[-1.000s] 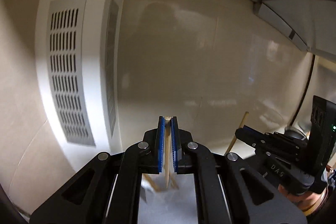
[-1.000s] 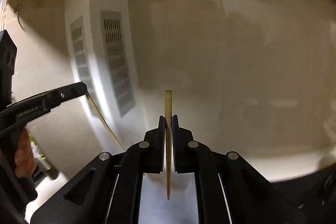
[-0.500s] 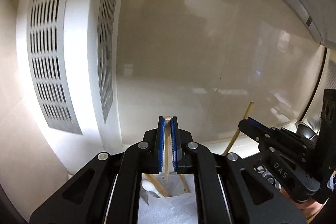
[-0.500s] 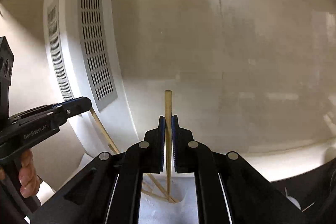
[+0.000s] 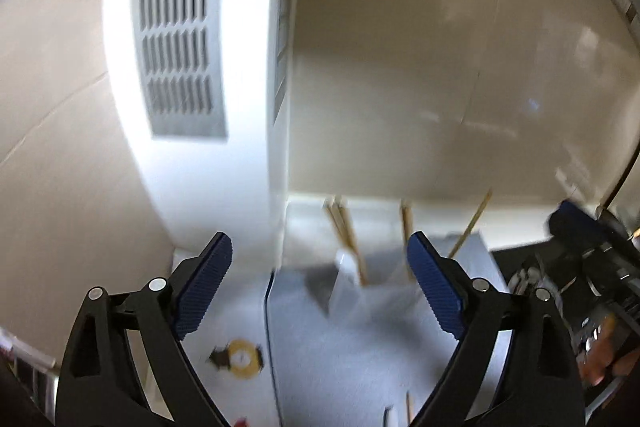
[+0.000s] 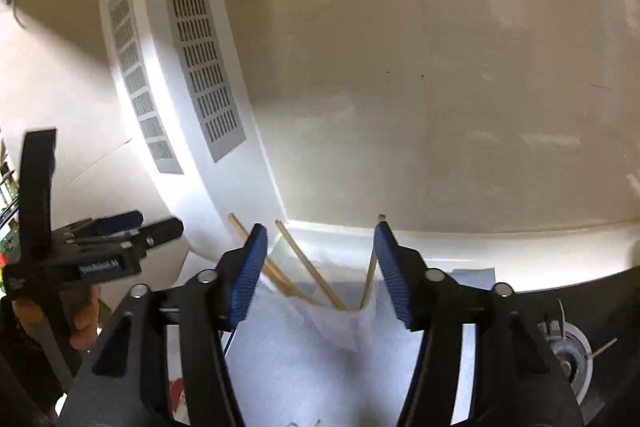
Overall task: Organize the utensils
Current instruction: 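Move both open grippers back to the fork and last chopstick, then grasp the white-handled fork with the left gripper while the right grasps the last chopstick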
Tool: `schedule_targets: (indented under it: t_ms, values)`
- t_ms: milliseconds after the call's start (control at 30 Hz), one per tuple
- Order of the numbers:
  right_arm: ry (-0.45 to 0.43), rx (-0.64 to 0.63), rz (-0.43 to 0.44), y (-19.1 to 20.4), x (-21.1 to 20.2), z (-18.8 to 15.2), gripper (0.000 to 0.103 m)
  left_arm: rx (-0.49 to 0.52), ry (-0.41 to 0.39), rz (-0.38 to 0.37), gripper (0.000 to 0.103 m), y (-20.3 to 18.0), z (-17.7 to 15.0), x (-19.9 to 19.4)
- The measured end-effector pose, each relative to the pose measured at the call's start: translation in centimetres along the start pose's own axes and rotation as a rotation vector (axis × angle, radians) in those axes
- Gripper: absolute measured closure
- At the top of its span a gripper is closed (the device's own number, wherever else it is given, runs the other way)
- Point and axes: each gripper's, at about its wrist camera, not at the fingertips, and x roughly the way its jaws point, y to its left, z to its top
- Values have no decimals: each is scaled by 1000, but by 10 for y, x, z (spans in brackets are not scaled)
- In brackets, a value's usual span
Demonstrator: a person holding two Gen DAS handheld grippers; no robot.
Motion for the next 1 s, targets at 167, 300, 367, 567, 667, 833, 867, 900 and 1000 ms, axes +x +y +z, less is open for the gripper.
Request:
schedule_targets:
  t_ms: [167,300,367,567,667,833,867,900,1000]
  values:
    - [150,31,2,-2,-3,-44,39,2,140,14,16,-7,-42,4]
    - [258,64,-17,-4,2,-88,39,0,235,25,16,-10,-76,15]
    - [308,80,-24,-4,7,-108,39,4,279,38,16,-10,-92,21]
    - [409,93,-20,1,14,-151,39,9,364,78,16,-7,-126,24]
    - [441,93,-5,6,15,-165,39,24,392,96,16,-6,-137,26]
    - [470,86,7,12,17,-172,39,36,418,109,16,-7,-152,30]
    - [473,84,8,12,17,-173,39,37,421,111,16,-7,-153,30]
    - [476,83,7,12,17,-174,39,38,424,112,16,-7,-154,30]
    - [484,87,7,11,20,-174,39,38,432,114,16,-7,-156,28]
